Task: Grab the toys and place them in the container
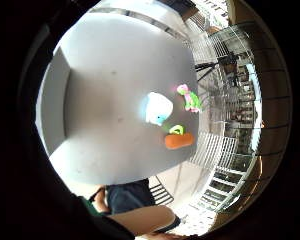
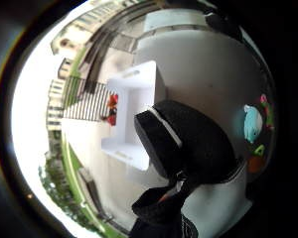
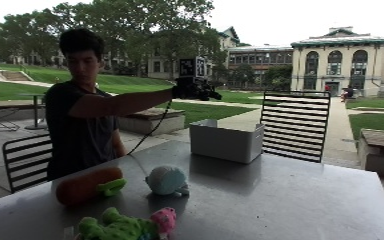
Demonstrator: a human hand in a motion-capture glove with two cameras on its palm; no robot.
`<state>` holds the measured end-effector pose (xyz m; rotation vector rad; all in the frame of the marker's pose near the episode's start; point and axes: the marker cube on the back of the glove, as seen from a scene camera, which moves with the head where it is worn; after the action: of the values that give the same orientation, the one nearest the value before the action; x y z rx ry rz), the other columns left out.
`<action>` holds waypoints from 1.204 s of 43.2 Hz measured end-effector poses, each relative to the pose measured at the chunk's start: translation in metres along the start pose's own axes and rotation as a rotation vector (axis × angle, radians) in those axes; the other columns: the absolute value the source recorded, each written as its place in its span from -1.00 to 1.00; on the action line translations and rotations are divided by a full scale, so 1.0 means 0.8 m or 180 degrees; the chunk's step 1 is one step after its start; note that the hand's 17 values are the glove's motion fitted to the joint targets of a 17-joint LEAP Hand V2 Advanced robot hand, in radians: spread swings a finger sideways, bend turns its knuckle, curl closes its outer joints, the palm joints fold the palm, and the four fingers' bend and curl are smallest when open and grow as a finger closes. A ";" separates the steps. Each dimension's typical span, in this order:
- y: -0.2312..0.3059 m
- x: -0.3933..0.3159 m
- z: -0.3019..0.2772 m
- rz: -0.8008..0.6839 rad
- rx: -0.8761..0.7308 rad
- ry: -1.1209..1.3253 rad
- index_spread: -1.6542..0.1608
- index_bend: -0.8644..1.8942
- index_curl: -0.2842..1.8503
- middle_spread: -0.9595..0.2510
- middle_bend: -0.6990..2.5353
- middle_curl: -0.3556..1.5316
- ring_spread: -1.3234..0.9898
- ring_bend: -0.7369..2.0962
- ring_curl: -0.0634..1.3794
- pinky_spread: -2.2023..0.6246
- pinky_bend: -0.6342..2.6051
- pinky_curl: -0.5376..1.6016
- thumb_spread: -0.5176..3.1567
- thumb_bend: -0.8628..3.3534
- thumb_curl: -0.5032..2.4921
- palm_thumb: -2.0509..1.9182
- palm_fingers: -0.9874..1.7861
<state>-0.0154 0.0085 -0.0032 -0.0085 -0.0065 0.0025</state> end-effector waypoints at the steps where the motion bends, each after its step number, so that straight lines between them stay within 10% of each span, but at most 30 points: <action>1: 0.001 -0.002 -0.001 -0.0003 -0.0004 -0.0001 0.71 -0.22 -0.69 0.52 -0.41 -0.58 0.06 -0.37 -0.91 0.53 -0.38 -0.43 -0.48 -0.60 -0.67 0.02 -0.15; 20: 0.032 0.016 -0.006 -0.0157 0.0114 -0.0017 0.56 -0.21 -0.53 0.44 -0.40 -0.43 -0.06 -0.32 -0.80 0.52 -0.36 -0.31 -0.09 -0.61 -0.62 0.00 -0.16; 52: 0.178 0.375 0.102 0.0224 0.0133 0.0139 0.55 -0.14 -0.37 0.38 -0.35 -0.30 -0.10 -0.34 -0.71 0.58 -0.48 -0.27 -0.28 -0.66 -0.59 -0.07 -0.14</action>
<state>0.2834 0.1523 0.0790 0.0329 0.0374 0.0727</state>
